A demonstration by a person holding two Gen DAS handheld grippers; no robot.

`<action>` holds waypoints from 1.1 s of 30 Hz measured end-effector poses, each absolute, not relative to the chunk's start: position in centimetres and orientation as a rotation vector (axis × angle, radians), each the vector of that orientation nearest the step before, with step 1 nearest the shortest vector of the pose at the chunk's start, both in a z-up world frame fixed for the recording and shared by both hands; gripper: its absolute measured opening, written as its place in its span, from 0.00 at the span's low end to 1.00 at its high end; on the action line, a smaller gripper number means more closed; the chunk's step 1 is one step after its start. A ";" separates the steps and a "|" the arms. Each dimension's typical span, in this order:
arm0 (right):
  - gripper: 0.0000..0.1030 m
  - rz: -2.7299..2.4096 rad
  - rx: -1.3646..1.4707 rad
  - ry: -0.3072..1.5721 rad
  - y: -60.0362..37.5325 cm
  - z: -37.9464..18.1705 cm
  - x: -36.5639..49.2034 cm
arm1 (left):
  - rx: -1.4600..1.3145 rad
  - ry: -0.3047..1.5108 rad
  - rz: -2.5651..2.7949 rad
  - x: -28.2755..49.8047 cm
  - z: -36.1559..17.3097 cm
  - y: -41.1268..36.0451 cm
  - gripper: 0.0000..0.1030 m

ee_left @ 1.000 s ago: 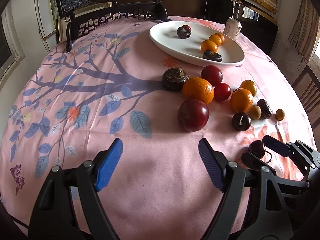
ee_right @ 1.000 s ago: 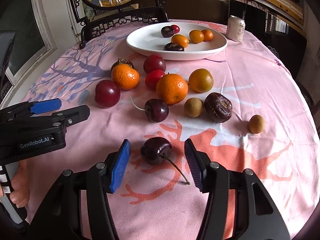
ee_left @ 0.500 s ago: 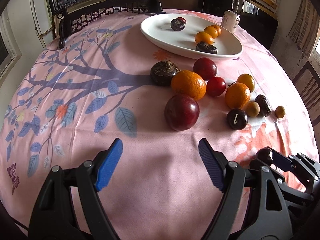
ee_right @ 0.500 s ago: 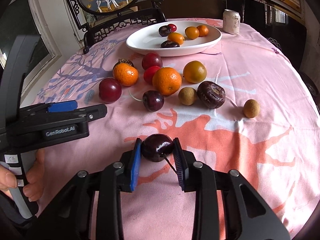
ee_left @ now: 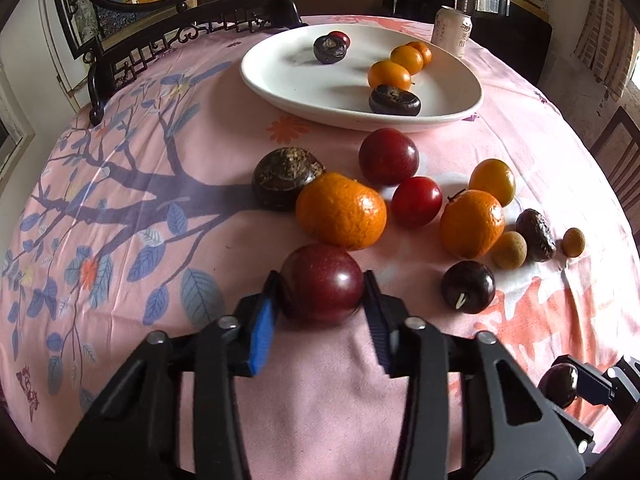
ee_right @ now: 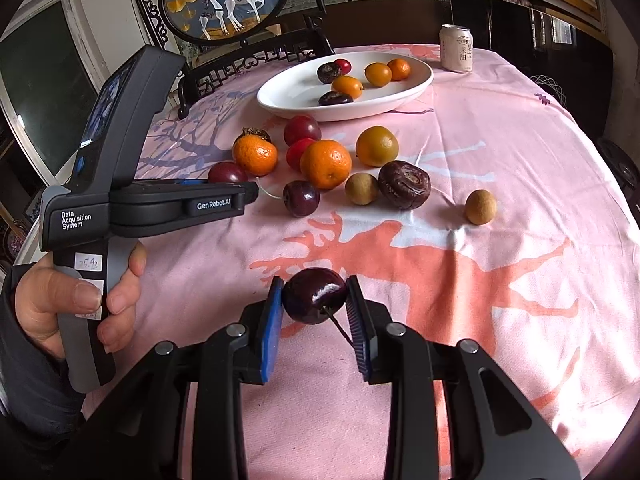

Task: Organize fruits
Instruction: 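Grasp the red plum with the left tool while the right tool carries the cherry to the plate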

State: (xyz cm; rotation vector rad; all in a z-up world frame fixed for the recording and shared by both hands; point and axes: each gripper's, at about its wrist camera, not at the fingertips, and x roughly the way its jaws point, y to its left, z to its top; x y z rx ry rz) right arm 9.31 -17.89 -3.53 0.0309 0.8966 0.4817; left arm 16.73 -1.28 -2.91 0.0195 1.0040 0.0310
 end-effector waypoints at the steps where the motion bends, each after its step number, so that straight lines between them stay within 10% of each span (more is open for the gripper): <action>1: 0.30 0.480 0.031 0.897 -18.0 -3.6 9.3 | 0.024 1.003 0.028 16.7 -2.9 -1.3 0.38; 21: 0.31 0.402 0.010 0.561 -16.6 4.4 17.3 | -0.020 0.854 -0.033 19.9 5.4 0.8 0.37; 33: 0.30 0.361 -0.007 0.766 -13.6 -0.1 26.9 | -0.097 0.940 -0.022 29.1 2.1 0.5 0.38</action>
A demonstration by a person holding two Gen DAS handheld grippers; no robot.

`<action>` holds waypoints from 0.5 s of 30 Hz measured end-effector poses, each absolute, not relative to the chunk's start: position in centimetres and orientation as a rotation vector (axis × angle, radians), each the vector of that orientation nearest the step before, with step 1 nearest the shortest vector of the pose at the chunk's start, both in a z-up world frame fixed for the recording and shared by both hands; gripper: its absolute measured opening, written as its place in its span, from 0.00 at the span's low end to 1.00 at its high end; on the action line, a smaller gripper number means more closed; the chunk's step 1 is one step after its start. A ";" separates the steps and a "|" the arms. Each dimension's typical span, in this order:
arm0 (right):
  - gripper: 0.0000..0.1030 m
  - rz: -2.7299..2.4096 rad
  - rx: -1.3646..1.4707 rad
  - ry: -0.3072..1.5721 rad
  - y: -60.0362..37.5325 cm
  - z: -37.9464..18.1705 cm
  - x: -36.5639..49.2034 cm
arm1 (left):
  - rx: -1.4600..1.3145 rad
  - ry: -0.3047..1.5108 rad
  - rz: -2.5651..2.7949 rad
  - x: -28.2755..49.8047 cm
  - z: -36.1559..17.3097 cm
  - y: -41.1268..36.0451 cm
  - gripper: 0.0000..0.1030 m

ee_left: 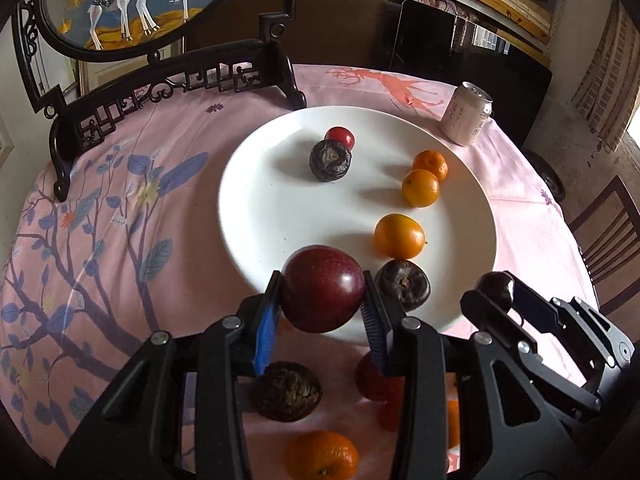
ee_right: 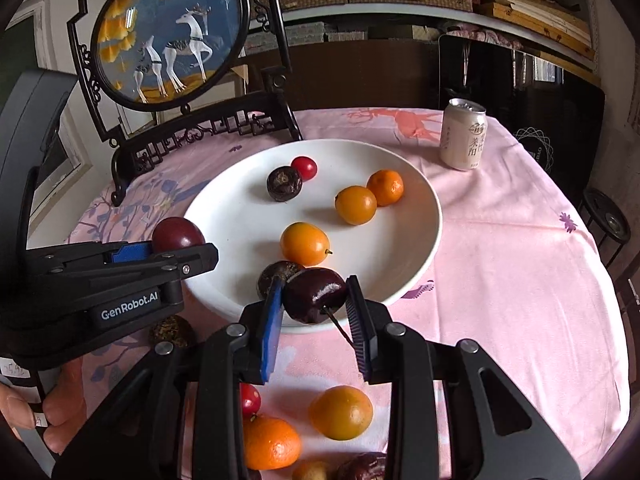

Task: Organize fruits
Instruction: 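Grasp the red plum with the left tool while the right tool carries the cherry to the plate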

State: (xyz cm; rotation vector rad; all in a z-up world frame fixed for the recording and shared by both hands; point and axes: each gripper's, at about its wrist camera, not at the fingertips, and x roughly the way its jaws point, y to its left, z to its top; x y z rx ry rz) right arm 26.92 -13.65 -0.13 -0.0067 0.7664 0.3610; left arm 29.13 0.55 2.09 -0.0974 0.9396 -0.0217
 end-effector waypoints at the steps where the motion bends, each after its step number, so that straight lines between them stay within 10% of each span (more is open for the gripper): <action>1: 0.31 0.360 -0.010 0.774 -13.5 -0.4 27.2 | -0.104 0.946 -0.019 29.6 1.8 0.5 0.38; 7: 0.42 0.343 -0.005 0.799 -13.6 -1.1 27.4 | -0.151 0.920 0.005 30.2 2.0 1.0 0.62; 15: 0.42 0.349 0.034 0.804 -16.1 -0.5 24.6 | -0.095 0.868 0.021 26.3 4.0 0.9 0.71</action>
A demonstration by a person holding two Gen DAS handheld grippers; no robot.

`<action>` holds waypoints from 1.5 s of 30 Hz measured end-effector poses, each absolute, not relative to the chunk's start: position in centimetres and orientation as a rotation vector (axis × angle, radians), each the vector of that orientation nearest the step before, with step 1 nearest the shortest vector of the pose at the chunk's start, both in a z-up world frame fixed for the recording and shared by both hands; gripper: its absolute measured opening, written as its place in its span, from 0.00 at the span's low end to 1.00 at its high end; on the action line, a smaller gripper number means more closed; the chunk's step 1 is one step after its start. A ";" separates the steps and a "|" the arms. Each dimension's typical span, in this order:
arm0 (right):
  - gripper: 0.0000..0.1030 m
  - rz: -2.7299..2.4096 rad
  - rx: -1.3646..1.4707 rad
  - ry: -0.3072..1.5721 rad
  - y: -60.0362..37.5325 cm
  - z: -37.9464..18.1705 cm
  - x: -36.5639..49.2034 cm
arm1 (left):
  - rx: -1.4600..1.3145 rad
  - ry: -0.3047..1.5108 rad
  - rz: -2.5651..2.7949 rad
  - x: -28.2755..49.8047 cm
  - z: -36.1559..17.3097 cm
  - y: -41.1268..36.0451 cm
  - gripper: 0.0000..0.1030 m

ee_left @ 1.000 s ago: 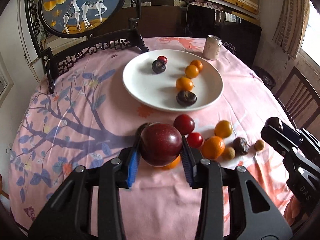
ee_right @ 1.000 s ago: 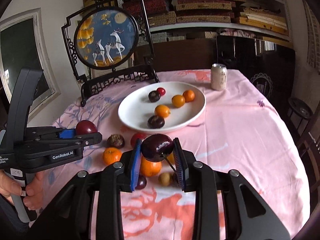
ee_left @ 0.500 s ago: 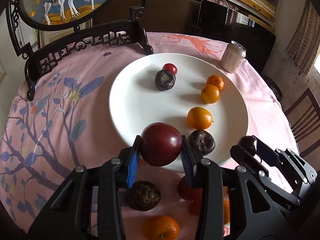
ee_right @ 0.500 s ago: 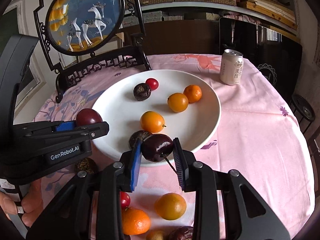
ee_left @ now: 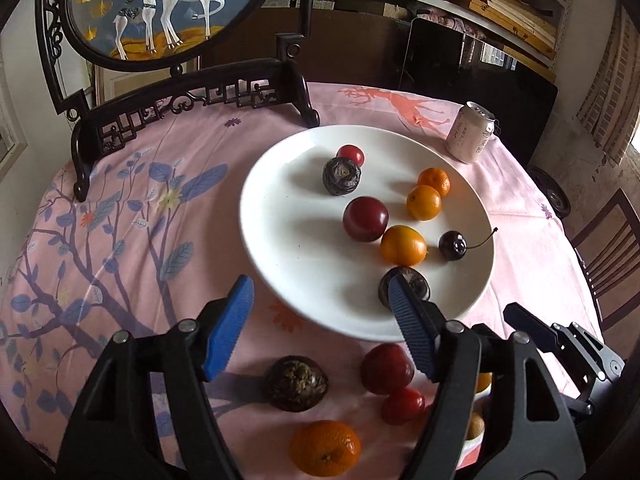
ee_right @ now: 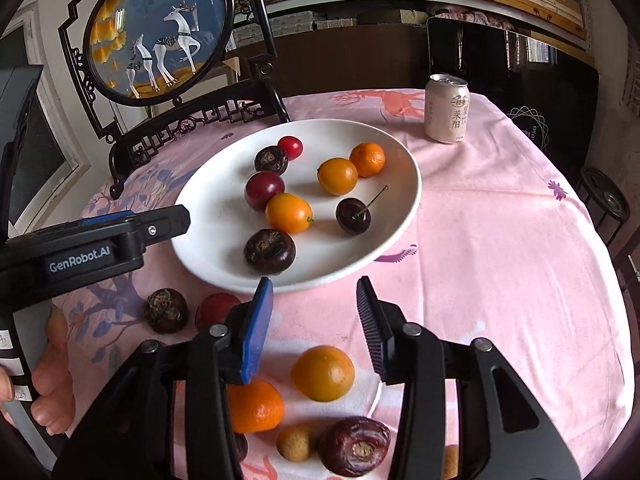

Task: Organize fruits
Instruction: 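Grasp the red plum with the left tool while the right tool carries the cherry to the plate, then release the plum and cherry on the plate and withdraw both tools, then grasp the small brown round fruit with the right tool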

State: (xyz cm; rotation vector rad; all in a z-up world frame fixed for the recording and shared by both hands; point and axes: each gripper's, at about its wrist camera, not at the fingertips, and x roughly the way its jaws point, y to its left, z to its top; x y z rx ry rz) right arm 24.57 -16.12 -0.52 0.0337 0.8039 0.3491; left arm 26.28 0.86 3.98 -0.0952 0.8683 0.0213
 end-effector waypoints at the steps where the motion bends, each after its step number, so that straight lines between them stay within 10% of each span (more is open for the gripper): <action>1: 0.42 0.349 0.035 0.804 -16.4 -0.5 24.1 | -0.087 0.865 0.021 25.6 4.1 0.8 0.71; 11: 0.55 0.340 0.038 0.765 -18.2 -0.1 18.2 | -0.038 0.846 0.027 19.4 3.7 0.4 0.80; 45: 0.46 0.102 -0.008 0.901 -23.4 -4.9 16.1 | -0.024 0.929 0.022 14.0 -2.2 1.7 0.85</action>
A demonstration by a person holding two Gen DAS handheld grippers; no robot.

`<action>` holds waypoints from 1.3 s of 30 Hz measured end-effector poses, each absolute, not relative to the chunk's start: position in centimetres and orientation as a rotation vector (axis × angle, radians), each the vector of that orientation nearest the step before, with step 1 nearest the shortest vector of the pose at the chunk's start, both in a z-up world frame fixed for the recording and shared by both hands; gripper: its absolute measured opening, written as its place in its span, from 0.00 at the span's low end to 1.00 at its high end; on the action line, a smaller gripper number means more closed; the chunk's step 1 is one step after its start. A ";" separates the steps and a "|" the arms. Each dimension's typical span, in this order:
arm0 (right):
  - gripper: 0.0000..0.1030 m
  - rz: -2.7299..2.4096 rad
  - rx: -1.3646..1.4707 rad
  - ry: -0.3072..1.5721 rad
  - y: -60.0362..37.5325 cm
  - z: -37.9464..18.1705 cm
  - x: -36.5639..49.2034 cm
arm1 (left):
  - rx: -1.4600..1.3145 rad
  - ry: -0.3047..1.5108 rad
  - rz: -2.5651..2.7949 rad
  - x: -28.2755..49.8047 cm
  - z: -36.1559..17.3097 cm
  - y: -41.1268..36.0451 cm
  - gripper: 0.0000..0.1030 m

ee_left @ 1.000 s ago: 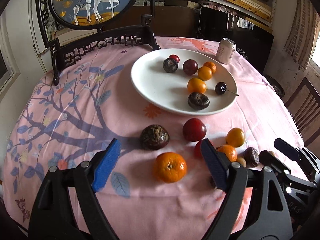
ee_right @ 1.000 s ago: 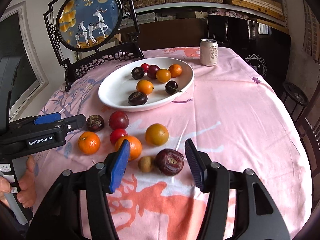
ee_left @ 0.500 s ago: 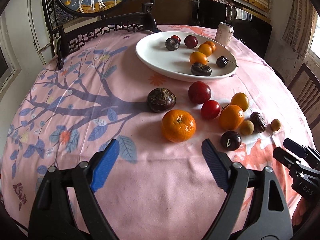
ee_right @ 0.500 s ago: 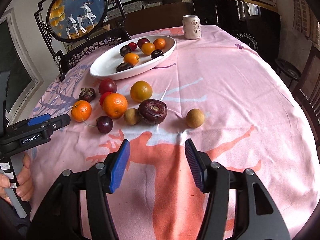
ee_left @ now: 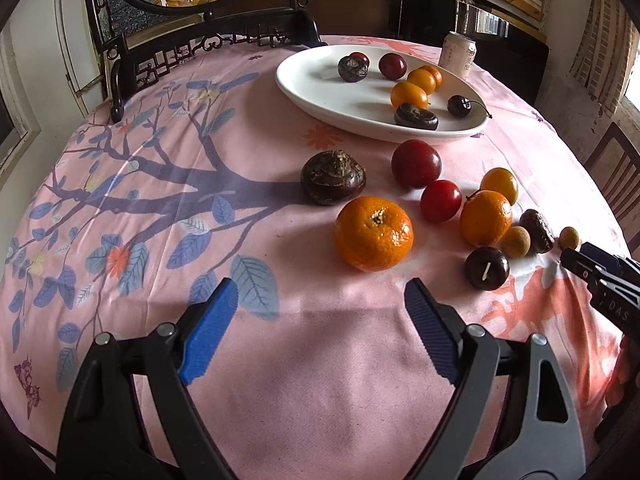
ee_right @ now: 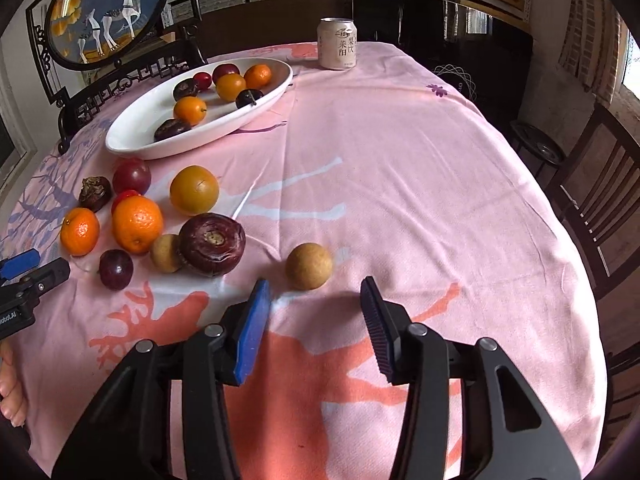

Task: Organize fruits
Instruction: 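Grasp the small brown round fruit with the right tool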

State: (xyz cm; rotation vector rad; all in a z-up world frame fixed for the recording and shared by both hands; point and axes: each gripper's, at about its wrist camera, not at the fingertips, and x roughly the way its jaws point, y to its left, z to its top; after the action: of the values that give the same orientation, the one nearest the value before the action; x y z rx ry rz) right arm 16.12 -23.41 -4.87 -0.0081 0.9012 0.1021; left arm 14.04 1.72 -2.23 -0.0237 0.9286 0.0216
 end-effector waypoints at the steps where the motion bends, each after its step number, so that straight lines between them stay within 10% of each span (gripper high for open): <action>1: 0.42 0.102 -0.011 0.902 -23.3 -4.9 16.4 | -0.020 0.933 0.018 14.1 -2.4 1.6 0.85; 7: 0.23 0.095 -0.031 0.886 -22.7 -4.9 17.4 | -0.026 0.956 0.012 14.5 -2.9 1.7 0.85; 24: 0.23 0.332 0.034 0.846 -20.8 -2.9 12.5 | -0.028 1.018 0.030 16.9 -3.3 0.4 0.83; 30: 0.23 0.387 0.032 0.862 -20.0 -3.2 11.6 | -0.006 1.026 0.039 18.3 -3.2 -0.8 0.70; 34: 0.23 0.399 0.029 0.859 -19.8 -3.1 11.5 | -0.001 1.018 0.023 18.6 -2.9 -1.2 0.45; 39: 0.23 0.402 0.025 0.855 -19.6 -3.0 11.6 | 0.018 1.027 0.006 18.3 -2.8 -1.2 0.45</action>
State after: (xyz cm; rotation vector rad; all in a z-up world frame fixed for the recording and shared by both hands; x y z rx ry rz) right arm 11.58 -19.59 -2.99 0.0246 0.8553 0.4020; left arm 18.25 -1.23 -2.78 0.0181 1.0270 0.0065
